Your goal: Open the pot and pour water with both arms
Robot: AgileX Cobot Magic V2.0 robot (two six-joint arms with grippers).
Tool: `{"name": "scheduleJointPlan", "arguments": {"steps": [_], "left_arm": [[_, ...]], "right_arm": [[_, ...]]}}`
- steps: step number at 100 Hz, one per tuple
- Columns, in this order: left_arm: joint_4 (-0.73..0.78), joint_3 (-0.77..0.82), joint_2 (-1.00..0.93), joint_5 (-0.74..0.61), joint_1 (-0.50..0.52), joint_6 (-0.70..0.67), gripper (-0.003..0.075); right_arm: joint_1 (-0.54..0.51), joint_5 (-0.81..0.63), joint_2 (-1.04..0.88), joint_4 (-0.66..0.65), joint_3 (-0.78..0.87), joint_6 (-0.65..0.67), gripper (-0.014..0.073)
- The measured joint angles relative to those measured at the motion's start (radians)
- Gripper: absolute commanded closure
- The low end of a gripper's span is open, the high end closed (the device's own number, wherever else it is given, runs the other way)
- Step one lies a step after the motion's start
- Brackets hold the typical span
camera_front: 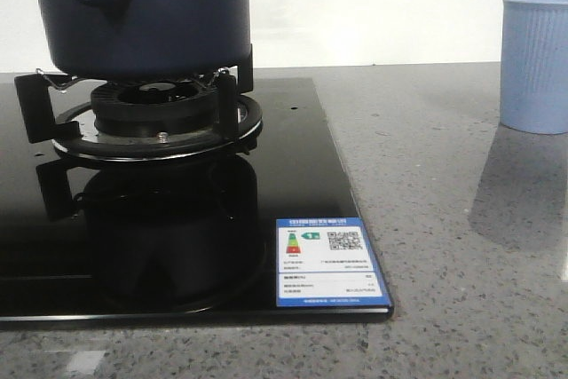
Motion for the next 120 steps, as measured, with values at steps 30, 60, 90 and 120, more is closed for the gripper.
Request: {"name": "scheduleJointPlan", "arguments": {"steps": [30, 60, 90, 120], "left_arm": [[-0.081, -0.018, 0.091, -0.033, -0.019, 0.032, 0.0121], [-0.315, -0.056, 0.264, -0.079, -0.019, 0.291, 0.0198], [-0.545, -0.207, 0.548, -0.069, -0.019, 0.521, 0.0196], [-0.576, -0.372, 0.786, 0.001, -0.019, 0.572, 0.0193]], "right_arm": [[0.002, 0.002, 0.002, 0.0, -0.002, -0.002, 0.0001], [0.002, 0.002, 0.002, 0.0, -0.002, -0.002, 0.0001], [0.002, 0.002, 0.002, 0.0, -0.002, -0.002, 0.0001], [0.012, 0.002, 0.002, -0.002, -0.002, -0.002, 0.0001]]}}
